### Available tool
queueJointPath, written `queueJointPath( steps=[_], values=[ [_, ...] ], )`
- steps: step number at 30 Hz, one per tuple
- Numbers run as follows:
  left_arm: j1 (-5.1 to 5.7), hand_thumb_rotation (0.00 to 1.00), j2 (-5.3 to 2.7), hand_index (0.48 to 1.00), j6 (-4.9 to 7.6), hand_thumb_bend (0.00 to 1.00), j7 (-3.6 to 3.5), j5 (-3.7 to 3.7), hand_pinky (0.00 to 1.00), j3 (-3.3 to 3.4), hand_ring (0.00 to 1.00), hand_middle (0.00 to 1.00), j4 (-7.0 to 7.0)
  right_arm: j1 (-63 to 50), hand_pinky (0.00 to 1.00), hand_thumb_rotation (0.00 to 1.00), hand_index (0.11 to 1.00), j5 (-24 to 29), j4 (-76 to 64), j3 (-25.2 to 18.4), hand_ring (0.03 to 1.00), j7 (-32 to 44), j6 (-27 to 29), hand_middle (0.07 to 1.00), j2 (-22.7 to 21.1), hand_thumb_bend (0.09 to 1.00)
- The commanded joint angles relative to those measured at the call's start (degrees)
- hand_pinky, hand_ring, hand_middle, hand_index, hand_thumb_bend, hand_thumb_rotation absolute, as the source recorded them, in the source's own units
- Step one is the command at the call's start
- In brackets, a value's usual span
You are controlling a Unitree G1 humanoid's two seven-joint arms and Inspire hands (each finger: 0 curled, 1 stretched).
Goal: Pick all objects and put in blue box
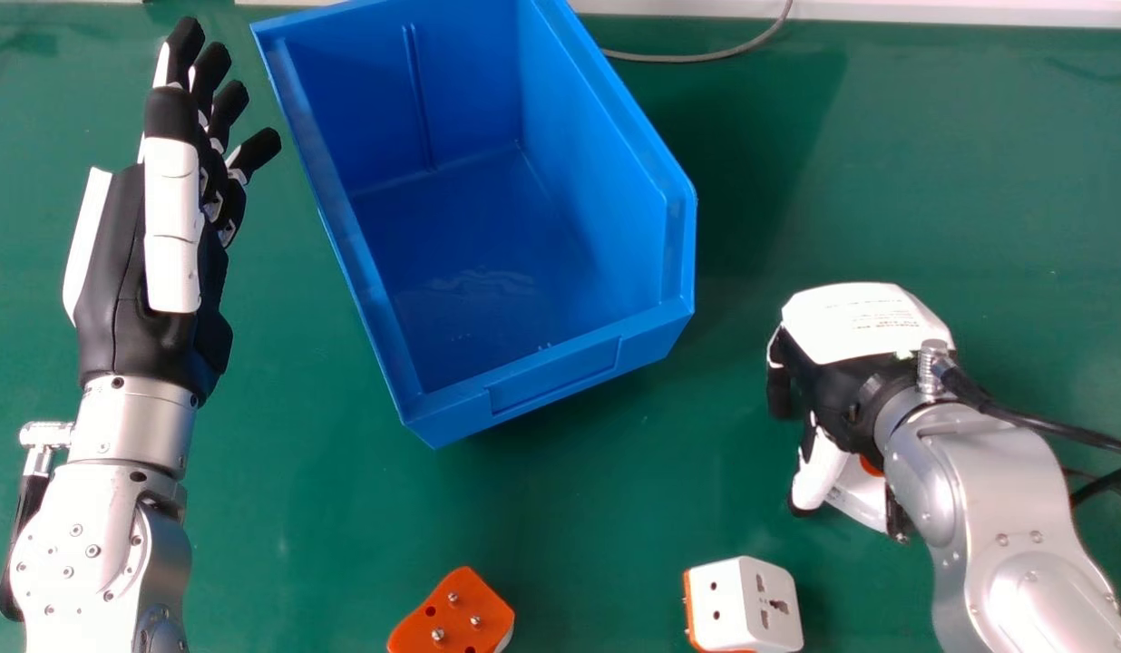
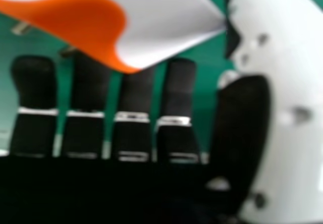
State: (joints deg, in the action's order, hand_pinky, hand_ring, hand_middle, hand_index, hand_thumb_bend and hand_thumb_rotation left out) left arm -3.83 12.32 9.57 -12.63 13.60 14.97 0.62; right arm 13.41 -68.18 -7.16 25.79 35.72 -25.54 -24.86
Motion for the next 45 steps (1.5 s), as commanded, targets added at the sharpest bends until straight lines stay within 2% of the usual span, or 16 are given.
queueJointPath(
  steps=[1, 10, 15, 18, 21, 27, 32, 36, 37, 40, 41, 45],
  values=[
    [-0.75, 1.0, 0.57, 0.989, 0.8, 0.8, -0.42, 0.75, 0.92, 0.51, 0.98, 1.0, 1.08, -0.24, 0.22, 0.02, 0.537, 0.69, -1.22, -1.83, 0.326, -3.59, 0.82, 0.505, 0.17, 0.569],
    [-0.63, 1.0, 0.49, 0.989, 0.62, 0.81, -0.24, 0.58, 0.92, 0.43, 0.99, 1.0, 1.39, -1.93, 0.22, 0.01, 0.536, 1.85, -2.4, -3.34, 0.324, -14.64, 3.3, 0.463, 0.91, 0.544],
    [-0.69, 1.0, 0.51, 0.988, 0.48, 0.81, -0.41, 0.84, 0.92, 0.42, 0.98, 1.0, 1.41, -3.22, 0.22, 0.01, 0.528, 5.75, -2.75, -5.06, 0.317, -22.36, 7.56, 0.457, 1.37, 0.54],
    [-0.62, 1.0, 0.56, 0.987, 0.46, 0.81, -0.51, 0.87, 0.92, 0.42, 0.98, 0.99, 1.51, -3.68, 0.22, 0.01, 0.522, 6.93, -2.9, -5.72, 0.313, -24.38, 8.77, 0.452, 1.38, 0.536],
    [-0.49, 1.0, 0.61, 0.987, 0.58, 0.81, -0.85, 1.1, 0.92, 0.51, 0.98, 0.99, 1.56, -3.86, 0.22, 0.0, 0.514, 5.92, -3.15, -5.78, 0.307, -24.36, 7.45, 0.454, 1.69, 0.534],
    [-0.26, 1.0, 0.75, 0.987, 0.53, 0.81, -1.01, 1.0, 0.92, 0.71, 0.98, 0.99, 1.91, -2.81, 0.21, 0.0, 0.509, -2.07, -6.05, -4.22, 0.298, -8.75, -0.15, 0.446, 0.53, 0.531],
    [-0.32, 1.0, 0.77, 0.986, 0.09, 0.81, -0.61, 0.76, 0.92, 0.85, 0.98, 0.99, 2.17, -1.27, 0.22, 0.0, 0.506, -8.84, -10.28, -4.32, 0.319, 8.27, -3.31, 0.455, 0.04, 0.53],
    [-0.33, 1.0, 0.76, 0.986, -0.01, 0.81, -0.46, 0.66, 0.92, 0.83, 0.98, 0.99, 2.25, -0.05, 0.22, 0.0, 0.506, -11.47, -12.0, -4.89, 0.319, 18.06, -2.4, 0.455, -1.25, 0.53],
    [-0.32, 1.0, 0.81, 0.985, -0.24, 0.81, -0.52, 0.79, 0.92, 0.82, 0.98, 0.99, 2.3, 0.22, 0.28, 0.05, 0.574, -11.82, -12.19, -5.03, 0.403, 20.1, -1.97, 0.532, -1.65, 0.617],
    [-0.45, 1.0, 0.93, 0.985, 0.13, 0.81, -0.94, 0.97, 0.92, 0.86, 0.98, 0.99, 1.91, 0.9, 0.28, 0.05, 0.574, -12.5, -12.55, -5.38, 0.403, 24.61, -0.47, 0.532, -2.72, 0.617],
    [-0.48, 1.0, 0.86, 0.985, 0.21, 0.81, -0.89, 0.96, 0.92, 0.88, 0.98, 0.99, 1.88, 1.11, 0.37, 0.1, 0.654, -12.83, -12.54, -5.39, 0.511, 25.73, 0.02, 0.623, -2.96, 0.694],
    [-0.5, 1.0, 0.87, 0.985, 0.16, 0.81, -0.93, 0.88, 0.92, 0.92, 0.98, 0.99, 1.84, 1.18, 0.37, 0.1, 0.654, -13.41, -12.95, -5.77, 0.511, 27.62, 1.48, 0.623, -3.24, 0.694]
  ],
)
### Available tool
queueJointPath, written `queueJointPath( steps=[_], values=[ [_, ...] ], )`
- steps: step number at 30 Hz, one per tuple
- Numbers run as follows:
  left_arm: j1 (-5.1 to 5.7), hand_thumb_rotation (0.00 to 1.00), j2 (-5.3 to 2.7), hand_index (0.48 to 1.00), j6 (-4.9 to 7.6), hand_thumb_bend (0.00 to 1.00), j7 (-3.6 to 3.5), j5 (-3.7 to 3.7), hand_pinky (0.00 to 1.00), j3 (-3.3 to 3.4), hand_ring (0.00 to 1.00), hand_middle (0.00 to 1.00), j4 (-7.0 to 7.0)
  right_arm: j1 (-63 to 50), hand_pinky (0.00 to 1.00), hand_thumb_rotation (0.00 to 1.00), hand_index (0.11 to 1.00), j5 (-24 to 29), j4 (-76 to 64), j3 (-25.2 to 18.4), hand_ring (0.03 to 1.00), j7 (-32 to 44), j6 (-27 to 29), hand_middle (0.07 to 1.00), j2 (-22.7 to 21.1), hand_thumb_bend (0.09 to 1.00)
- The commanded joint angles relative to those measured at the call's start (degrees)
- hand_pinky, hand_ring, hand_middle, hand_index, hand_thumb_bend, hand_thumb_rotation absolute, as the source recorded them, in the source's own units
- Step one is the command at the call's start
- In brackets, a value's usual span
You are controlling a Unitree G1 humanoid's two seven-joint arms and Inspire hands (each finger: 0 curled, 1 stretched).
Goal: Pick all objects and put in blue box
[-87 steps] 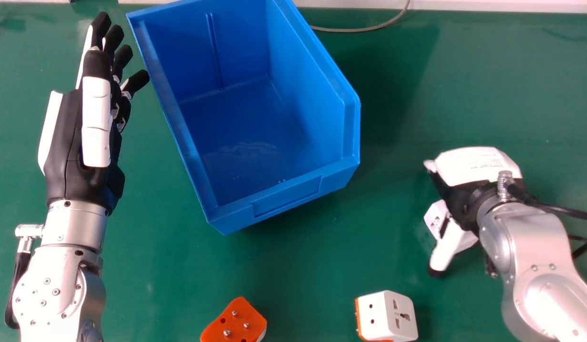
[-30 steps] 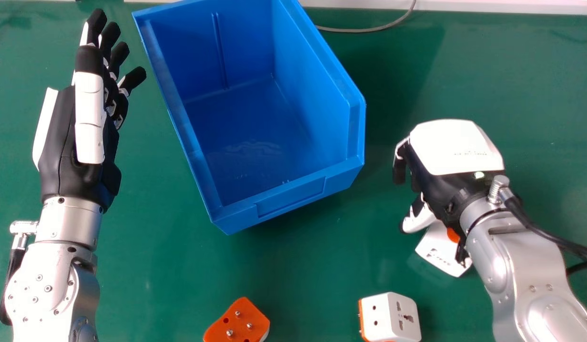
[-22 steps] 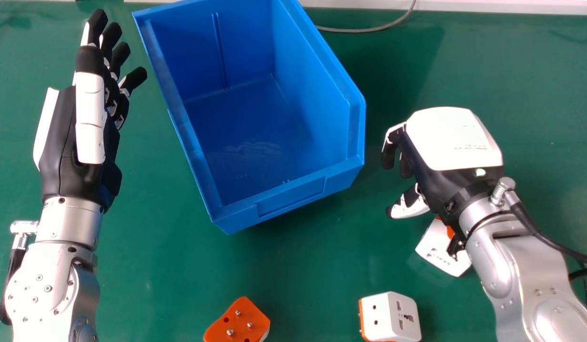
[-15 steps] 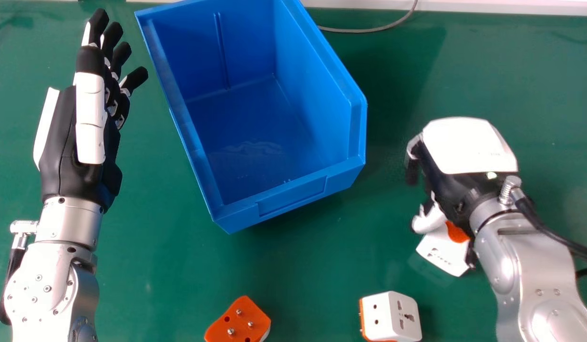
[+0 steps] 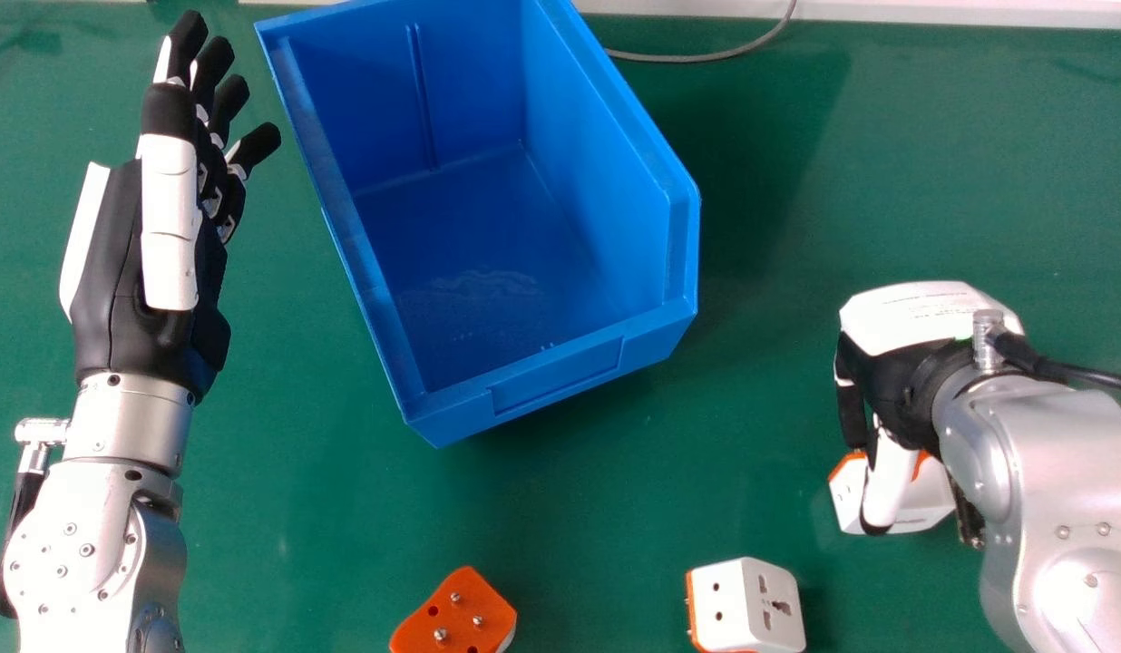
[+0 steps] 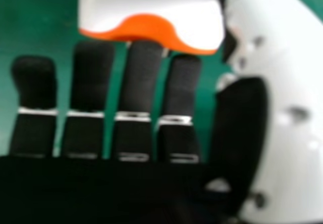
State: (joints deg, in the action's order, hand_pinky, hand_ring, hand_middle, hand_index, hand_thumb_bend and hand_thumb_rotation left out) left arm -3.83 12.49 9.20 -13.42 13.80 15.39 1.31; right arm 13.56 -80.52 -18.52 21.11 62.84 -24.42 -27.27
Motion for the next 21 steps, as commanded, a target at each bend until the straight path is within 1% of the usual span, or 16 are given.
queueJointPath(
  steps=[1, 5, 6, 9, 11, 12, 16, 18, 19, 21],
  values=[
    [-0.56, 1.0, 0.67, 0.985, 0.61, 0.81, -0.21, 0.73, 0.92, 0.55, 0.98, 0.99, 1.04, 0.82, 0.46, 0.15, 0.721, -1.07, -1.71, -1.36, 0.604, 0.24, 0.61, 0.699, -0.64, 0.755],
    [-0.67, 1.0, 0.71, 0.985, 0.6, 0.81, -0.37, 0.7, 0.92, 0.65, 0.98, 0.99, 0.86, 0.27, 0.46, 0.15, 0.721, -0.81, -1.85, -2.11, 0.604, -0.93, 1.09, 0.699, 0.04, 0.755],
    [-0.66, 1.0, 0.75, 0.985, 0.5, 0.82, -0.41, 0.68, 0.92, 0.67, 0.98, 0.99, 0.9, 0.16, 0.53, 0.21, 0.777, -0.7, -1.85, -2.34, 0.682, -1.22, 1.07, 0.759, 0.32, 0.805],
    [-0.54, 1.0, 0.78, 0.985, 0.28, 0.82, -0.33, 0.6, 0.92, 0.72, 0.98, 0.99, 1.13, -0.03, 0.53, 0.21, 0.777, -0.32, -1.87, -2.82, 0.682, -1.63, 1.27, 0.759, 0.74, 0.805],
    [-0.55, 1.0, 0.62, 0.985, 0.36, 0.82, -0.27, 0.72, 0.92, 0.75, 0.98, 0.99, 1.16, -0.28, 0.53, 0.21, 0.777, 0.03, -2.01, -3.05, 0.682, -1.92, 1.71, 0.759, 0.63, 0.805],
    [-0.55, 1.0, 0.56, 0.986, 0.4, 0.82, -0.19, 0.68, 0.92, 0.75, 0.98, 0.99, 1.18, -0.4, 0.59, 0.25, 0.822, 0.09, -2.08, -3.12, 0.746, -2.01, 1.98, 0.807, 0.57, 0.844],
    [-0.65, 1.0, 0.51, 0.986, 0.46, 0.82, -0.02, 0.5, 0.92, 0.75, 0.98, 0.99, 1.04, -0.62, 0.59, 0.25, 0.822, -0.65, -2.29, -2.95, 0.746, -1.5, 3.21, 0.807, 0.12, 0.844],
    [-0.65, 1.0, 0.59, 0.986, 0.49, 0.82, -0.1, 0.4, 0.92, 0.72, 0.98, 0.99, 1.02, -0.97, 0.59, 0.25, 0.822, -1.13, -2.48, -2.89, 0.746, -1.72, 3.85, 0.807, -0.03, 0.844],
    [-0.65, 1.0, 0.63, 0.985, 0.48, 0.82, -0.2, 0.45, 0.92, 0.72, 0.98, 0.99, 0.97, -1.39, 0.65, 0.3, 0.857, -1.49, -2.75, -2.87, 0.797, -2.02, 4.07, 0.846, -0.04, 0.876],
    [-0.69, 1.0, 0.7, 0.985, 0.42, 0.82, -0.39, 0.58, 0.92, 0.72, 0.98, 0.99, 0.89, -2.17, 0.65, 0.3, 0.857, -1.86, -3.34, -2.93, 0.797, -2.56, 4.87, 0.846, -0.32, 0.876]
  ],
)
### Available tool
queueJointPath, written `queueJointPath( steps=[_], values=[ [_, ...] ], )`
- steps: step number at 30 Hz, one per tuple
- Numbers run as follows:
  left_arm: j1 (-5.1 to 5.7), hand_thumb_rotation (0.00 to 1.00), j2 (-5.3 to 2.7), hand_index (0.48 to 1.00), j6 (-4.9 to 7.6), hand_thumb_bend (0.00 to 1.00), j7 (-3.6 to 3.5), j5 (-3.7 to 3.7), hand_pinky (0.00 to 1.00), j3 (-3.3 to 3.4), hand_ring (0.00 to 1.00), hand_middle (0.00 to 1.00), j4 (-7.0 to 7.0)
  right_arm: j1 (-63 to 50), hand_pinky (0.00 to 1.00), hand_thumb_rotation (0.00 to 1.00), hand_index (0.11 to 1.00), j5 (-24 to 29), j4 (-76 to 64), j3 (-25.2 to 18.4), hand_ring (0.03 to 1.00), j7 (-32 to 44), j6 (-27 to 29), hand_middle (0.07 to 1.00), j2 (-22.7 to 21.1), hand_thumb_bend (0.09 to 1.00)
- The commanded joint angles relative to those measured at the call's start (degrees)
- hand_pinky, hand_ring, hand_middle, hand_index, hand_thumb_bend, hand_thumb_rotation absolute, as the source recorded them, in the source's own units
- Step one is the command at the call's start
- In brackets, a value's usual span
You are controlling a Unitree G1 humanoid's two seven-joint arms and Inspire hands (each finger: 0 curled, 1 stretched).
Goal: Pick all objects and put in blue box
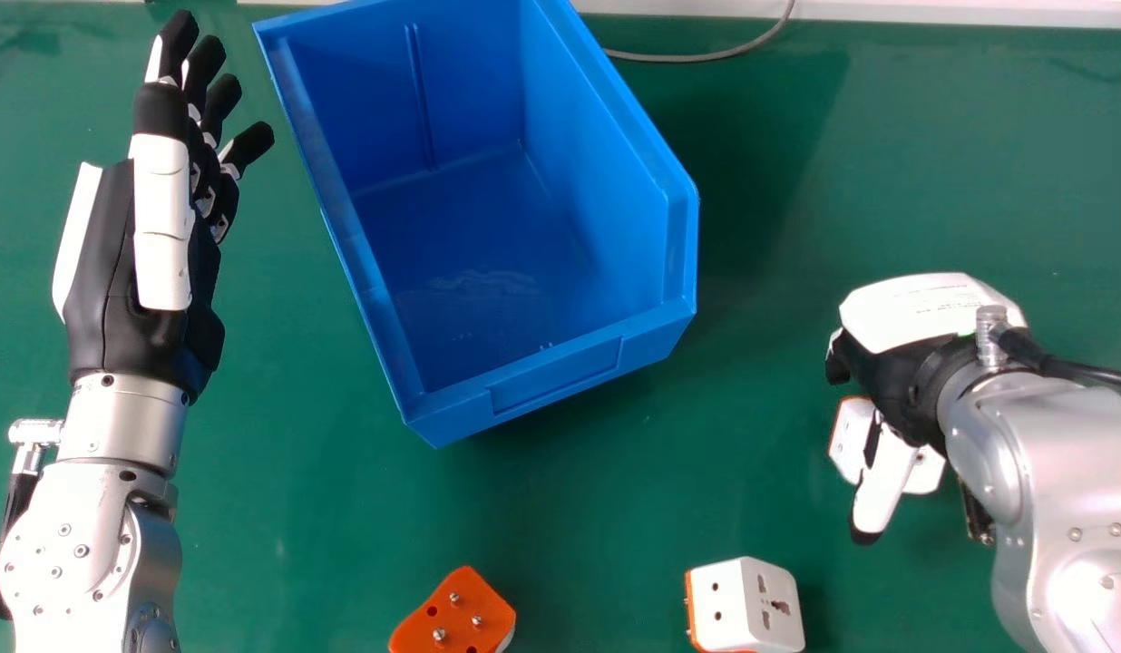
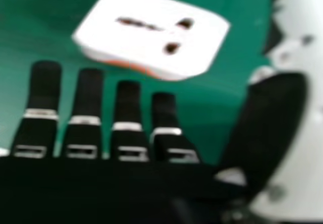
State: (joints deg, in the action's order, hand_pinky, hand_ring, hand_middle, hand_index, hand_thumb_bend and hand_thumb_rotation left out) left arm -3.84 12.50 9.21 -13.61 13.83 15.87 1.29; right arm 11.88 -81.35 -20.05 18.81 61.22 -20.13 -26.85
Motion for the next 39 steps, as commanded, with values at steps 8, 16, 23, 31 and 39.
queueJointPath(
  steps=[8, 16, 23, 31, 39],
  values=[
    [-0.73, 1.0, 0.6, 0.985, 0.35, 0.82, -0.15, 0.55, 0.92, 0.28, 0.98, 1.0, 0.85, -1.16, 0.82, 0.37, 0.927, -0.91, -3.03, -1.22, 0.896, 1.52, 4.44, 0.921, -2.69, 0.937],
    [-1.11, 1.0, 0.54, 0.984, 0.74, 0.81, 0.21, 0.23, 0.92, 0.31, 0.98, 0.99, 0.09, -1.42, 0.92, 0.42, 0.971, -3.59, -2.7, -0.49, 0.958, 2.66, 7.23, 0.968, -3.91, 0.976],
    [-1.07, 1.0, 0.69, 0.983, 0.66, 0.82, -0.03, 0.46, 0.91, 0.41, 0.98, 0.99, 0.07, -1.53, 0.96, 0.45, 0.985, -7.21, -2.84, -0.19, 0.979, 5.16, 8.87, 0.984, -3.47, 0.988],
    [-1.43, 1.0, 0.95, 0.984, 0.55, 0.82, -0.23, 0.55, 0.91, 0.52, 0.98, 0.99, -0.47, -1.76, 0.98, 0.47, 0.993, -8.54, -2.09, -0.18, 0.989, 5.57, 10.13, 0.992, -2.73, 0.995],
    [-1.62, 1.0, 0.91, 0.984, 0.35, 0.82, -0.17, 0.75, 0.91, 0.64, 0.98, 0.99, -0.58, -2.9, 0.99, 0.47, 0.997, -8.12, -0.23, -0.71, 0.996, 0.84, 8.39, 0.997, -0.48, 0.999]
  ],
)
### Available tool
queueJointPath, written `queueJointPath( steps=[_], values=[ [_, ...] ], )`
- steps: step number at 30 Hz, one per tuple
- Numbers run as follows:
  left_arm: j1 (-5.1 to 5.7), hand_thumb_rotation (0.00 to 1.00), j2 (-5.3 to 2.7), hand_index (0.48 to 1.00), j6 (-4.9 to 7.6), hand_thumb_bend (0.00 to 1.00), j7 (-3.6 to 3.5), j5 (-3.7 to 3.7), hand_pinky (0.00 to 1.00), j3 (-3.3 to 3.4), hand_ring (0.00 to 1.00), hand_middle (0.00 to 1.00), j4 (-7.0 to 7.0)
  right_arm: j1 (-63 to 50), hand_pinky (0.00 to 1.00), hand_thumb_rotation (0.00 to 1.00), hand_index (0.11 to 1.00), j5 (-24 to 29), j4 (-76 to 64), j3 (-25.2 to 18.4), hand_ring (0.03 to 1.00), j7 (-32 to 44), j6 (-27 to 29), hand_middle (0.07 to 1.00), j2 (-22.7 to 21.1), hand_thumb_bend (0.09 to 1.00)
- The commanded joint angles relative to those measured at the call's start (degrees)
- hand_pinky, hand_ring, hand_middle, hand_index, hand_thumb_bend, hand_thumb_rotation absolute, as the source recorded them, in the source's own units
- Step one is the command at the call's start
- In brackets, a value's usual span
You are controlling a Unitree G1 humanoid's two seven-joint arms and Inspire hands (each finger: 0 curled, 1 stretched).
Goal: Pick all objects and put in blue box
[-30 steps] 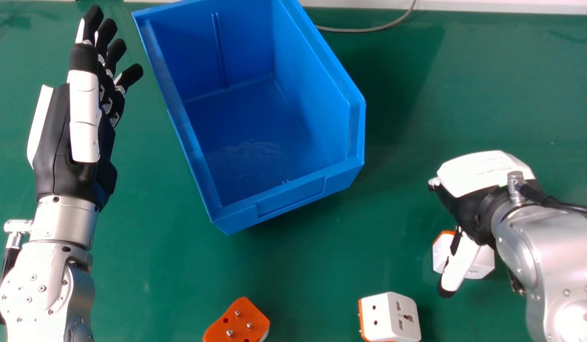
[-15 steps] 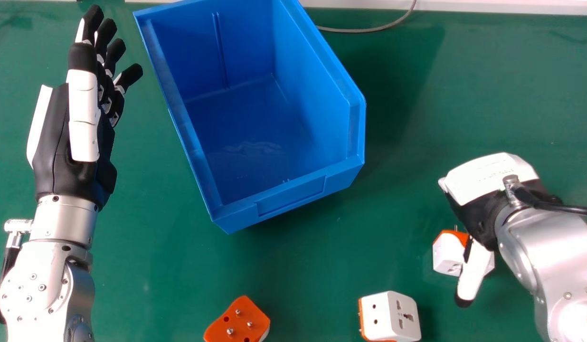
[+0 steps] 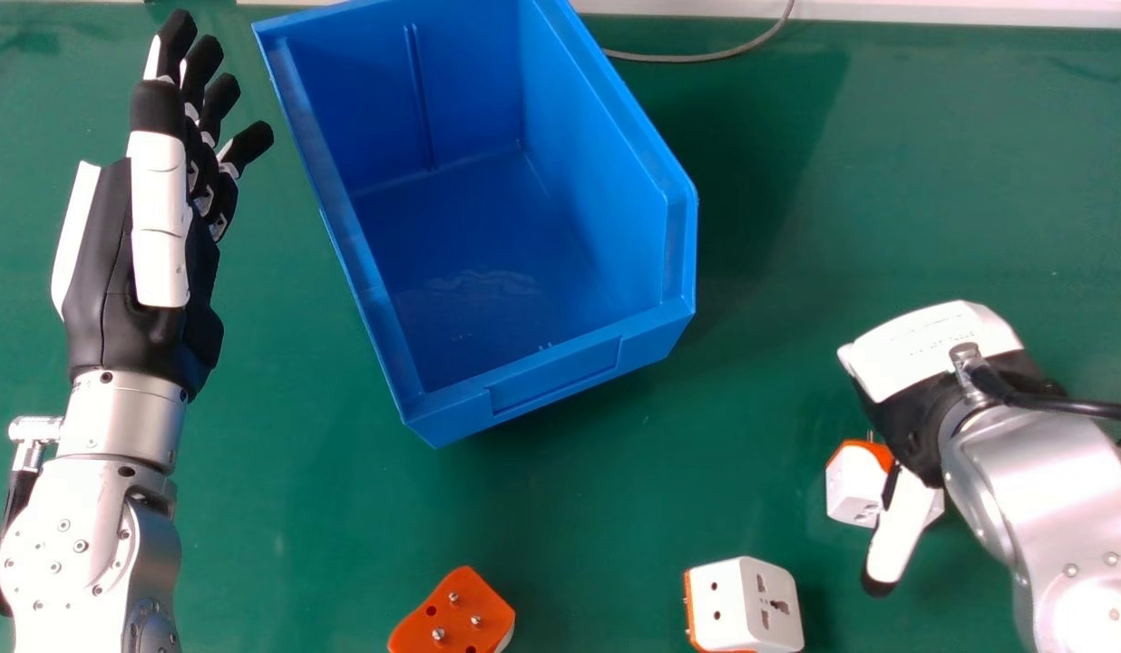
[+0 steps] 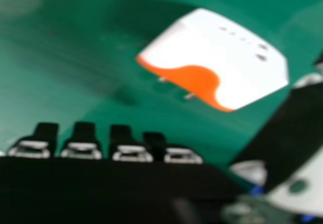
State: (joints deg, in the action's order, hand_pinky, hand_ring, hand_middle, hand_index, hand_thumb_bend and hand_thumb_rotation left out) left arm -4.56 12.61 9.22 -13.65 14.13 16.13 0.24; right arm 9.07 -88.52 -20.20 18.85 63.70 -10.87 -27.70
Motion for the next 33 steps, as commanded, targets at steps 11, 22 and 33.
queueJointPath(
  steps=[11, 22, 33],
  values=[
    [-0.81, 0.99, 0.85, 0.982, 0.12, 0.82, -0.14, 0.64, 0.91, 0.53, 0.98, 0.99, 0.8, -1.37, 0.97, 0.45, 0.992, -3.06, 1.6, 0.75, 0.988, -5.48, -0.79, 0.993, 1.78, 0.985],
    [-0.92, 0.99, 1.16, 0.982, 0.66, 0.82, -0.47, 0.28, 0.91, 0.56, 0.98, 0.99, 0.46, 4.97, 0.86, 0.44, 0.958, -8.35, 11.71, 4.32, 0.922, 3.44, -0.56, 0.955, 3.2, 0.782],
    [-0.98, 0.99, 1.1, 0.98, 0.28, 0.82, -0.72, 0.53, 0.92, 0.58, 0.98, 0.99, 0.71, -1.07, 0.68, 0.35, 0.923, 2.83, -0.77, -0.73, 0.762, 1.79, 3.53, 0.836, -1.48, 0.773]
  ],
)
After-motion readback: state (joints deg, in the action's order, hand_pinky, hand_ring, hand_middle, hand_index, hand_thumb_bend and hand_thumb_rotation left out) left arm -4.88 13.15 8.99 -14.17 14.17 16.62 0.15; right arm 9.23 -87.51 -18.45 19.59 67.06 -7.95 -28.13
